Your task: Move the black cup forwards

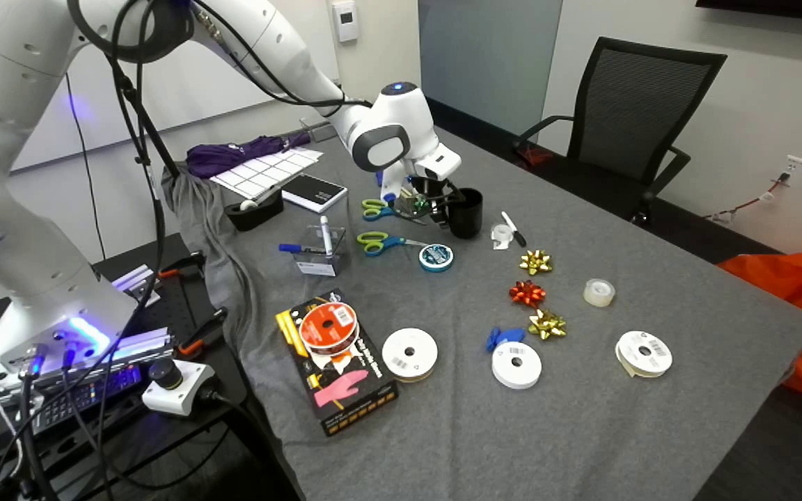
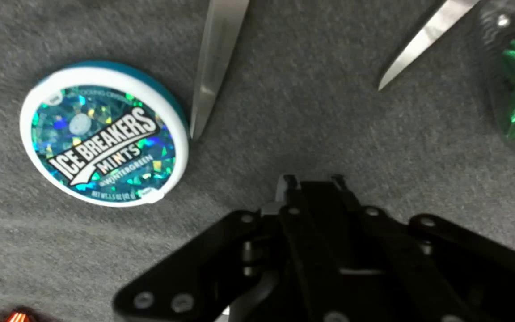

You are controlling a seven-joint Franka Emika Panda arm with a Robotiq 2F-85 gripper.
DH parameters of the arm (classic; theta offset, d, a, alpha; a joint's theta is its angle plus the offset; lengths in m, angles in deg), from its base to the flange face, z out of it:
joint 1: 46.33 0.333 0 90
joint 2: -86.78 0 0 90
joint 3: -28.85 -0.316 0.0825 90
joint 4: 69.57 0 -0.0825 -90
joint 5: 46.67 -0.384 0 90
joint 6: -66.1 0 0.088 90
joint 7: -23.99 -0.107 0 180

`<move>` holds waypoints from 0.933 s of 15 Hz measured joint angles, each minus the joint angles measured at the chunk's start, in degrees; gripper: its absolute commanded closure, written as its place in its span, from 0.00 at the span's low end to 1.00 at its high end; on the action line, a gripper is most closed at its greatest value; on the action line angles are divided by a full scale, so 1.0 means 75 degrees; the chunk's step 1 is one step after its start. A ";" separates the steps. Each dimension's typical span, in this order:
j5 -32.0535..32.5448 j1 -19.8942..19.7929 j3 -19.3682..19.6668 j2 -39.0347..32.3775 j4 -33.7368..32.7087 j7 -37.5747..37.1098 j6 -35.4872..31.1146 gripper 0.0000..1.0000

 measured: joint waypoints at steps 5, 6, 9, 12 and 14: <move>-0.0062 0.0001 -0.0069 0.0348 0.0408 0.0083 0.0010 0.95; -0.0062 0.0000 -0.0069 0.0394 0.0464 0.0083 0.0013 0.95; -0.0062 0.0001 -0.0069 0.0419 0.0518 0.0083 0.0016 0.95; -0.0062 0.0000 -0.0068 0.0419 0.0549 0.0083 0.0017 0.95; -0.0062 0.0001 -0.0065 0.0419 0.0565 0.0083 0.0017 0.56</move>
